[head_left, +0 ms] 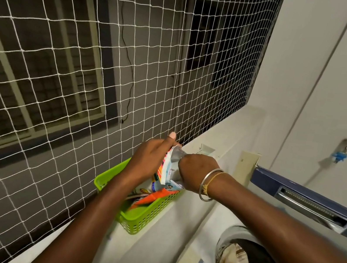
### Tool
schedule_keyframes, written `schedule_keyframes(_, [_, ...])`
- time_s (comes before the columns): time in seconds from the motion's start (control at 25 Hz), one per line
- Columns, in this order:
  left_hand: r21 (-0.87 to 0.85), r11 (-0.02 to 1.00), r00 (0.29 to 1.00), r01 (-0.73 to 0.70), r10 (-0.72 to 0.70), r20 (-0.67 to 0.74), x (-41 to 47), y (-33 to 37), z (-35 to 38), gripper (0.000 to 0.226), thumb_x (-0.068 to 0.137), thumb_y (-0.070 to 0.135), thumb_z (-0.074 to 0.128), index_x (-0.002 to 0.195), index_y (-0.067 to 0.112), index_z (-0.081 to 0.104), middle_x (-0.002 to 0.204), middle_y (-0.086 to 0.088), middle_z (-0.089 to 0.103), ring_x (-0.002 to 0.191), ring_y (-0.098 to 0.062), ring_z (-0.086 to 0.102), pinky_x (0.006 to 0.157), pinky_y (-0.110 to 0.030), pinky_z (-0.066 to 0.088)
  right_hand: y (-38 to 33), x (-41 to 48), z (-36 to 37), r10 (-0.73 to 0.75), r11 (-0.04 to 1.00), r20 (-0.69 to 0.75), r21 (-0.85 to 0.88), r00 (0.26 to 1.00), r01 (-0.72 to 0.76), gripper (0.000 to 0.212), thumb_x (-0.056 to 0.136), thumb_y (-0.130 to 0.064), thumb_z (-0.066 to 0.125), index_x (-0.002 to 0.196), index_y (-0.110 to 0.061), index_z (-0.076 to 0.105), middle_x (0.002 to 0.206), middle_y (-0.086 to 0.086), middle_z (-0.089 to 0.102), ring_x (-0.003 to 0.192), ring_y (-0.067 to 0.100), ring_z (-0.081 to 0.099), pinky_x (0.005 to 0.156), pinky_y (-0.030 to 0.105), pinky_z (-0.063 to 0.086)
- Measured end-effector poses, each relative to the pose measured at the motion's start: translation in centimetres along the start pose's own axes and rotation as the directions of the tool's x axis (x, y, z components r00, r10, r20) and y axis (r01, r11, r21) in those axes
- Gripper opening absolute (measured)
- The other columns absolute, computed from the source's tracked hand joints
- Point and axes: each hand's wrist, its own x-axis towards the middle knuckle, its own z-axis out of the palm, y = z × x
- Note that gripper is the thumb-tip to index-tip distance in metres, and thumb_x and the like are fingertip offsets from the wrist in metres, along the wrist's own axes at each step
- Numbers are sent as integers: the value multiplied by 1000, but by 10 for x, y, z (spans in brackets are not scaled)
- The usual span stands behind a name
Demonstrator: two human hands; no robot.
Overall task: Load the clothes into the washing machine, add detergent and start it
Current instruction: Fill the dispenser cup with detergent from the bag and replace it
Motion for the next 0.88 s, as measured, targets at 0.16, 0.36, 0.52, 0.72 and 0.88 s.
schedule_keyframes(0.16, [-40,999,1000,-19,19,-1,-8,3,0,48,100,56,45,91,19,75,80,1,75,76,-15,73,75,-40,57,-2,-1,10,-43,998,-89,-53,995,38,30,95,-33,56,118,-14,62,108,8,68,98,28,65,70,31,44])
schedule_keyframes(0.36, [-118,992,999,-45,46,6,-16,3,-1,36,102,48,47,101,26,76,93,5,78,89,-12,74,84,-37,57,2,-6,9,-130,983,-158,-150,979,107,26,95,-19,53,117,-7,63,118,15,60,100,34,62,73,36,47])
schedule_keyframes(0.52, [-78,995,997,-69,67,-25,-19,1,-1,38,102,52,45,102,29,75,93,7,77,91,-11,72,88,-42,57,3,-7,10,-101,991,-269,-117,958,71,37,97,-11,47,133,-2,48,121,17,57,100,35,63,66,35,37])
schedule_keyframes(0.72, [-72,996,994,-61,54,-96,-26,-10,1,37,103,50,42,109,31,73,93,10,76,88,-6,72,80,-34,58,14,4,18,-69,976,-266,182,961,121,16,90,-12,58,103,-14,66,93,12,70,85,33,65,64,28,35])
schedule_keyframes(0.88, [-65,996,995,-65,59,-82,-30,-12,4,36,103,48,42,110,29,72,94,9,76,88,-6,71,80,-32,58,14,6,23,-92,934,-440,274,893,231,17,94,-28,59,93,-15,70,81,11,71,69,31,64,59,27,33])
